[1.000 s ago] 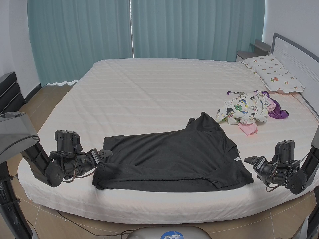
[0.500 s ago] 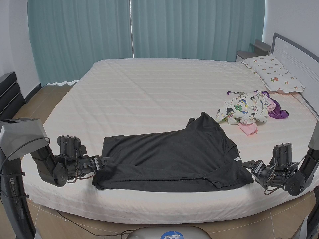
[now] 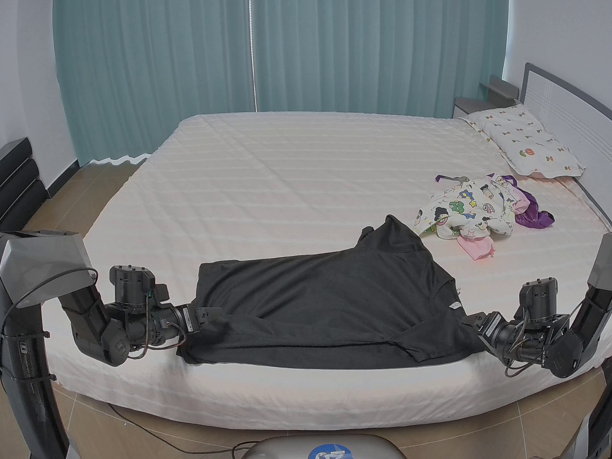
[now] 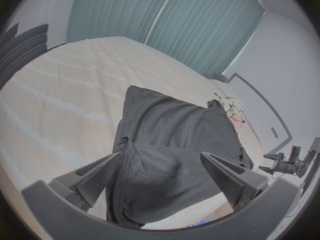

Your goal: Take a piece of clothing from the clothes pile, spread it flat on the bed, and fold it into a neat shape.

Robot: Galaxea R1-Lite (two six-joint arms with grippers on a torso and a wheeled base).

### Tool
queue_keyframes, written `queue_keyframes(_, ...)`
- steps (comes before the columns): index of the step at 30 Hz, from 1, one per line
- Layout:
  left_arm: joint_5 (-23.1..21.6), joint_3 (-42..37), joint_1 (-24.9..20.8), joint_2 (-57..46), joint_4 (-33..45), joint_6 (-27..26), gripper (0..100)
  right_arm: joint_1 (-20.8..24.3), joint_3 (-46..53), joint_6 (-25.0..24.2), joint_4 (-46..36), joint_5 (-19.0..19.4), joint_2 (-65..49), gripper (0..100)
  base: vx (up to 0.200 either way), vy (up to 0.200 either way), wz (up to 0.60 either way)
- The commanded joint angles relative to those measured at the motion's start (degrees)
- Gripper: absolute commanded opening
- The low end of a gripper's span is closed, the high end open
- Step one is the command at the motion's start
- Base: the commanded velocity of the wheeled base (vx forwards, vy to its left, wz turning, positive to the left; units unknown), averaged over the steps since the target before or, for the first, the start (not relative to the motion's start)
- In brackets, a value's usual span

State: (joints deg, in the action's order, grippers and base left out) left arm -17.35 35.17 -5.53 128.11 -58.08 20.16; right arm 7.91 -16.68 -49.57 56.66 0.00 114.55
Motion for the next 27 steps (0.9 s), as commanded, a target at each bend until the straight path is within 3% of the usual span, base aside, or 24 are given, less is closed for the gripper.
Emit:
queue_keyframes(1,-0.14,-0.54,-0.09,-0.05,-1.69,-0.04,100,0.09,-0.02,0.0,0.03,0.0,0.14,100,0.0,0.0,0.0)
queue_keyframes(27,-0.23,0.25,-0.18,4.16,-2.48,-1.71,100,0.79,-0.02,-0.09,0.03,0.09,0.23,100,0.0,0.0,0.0)
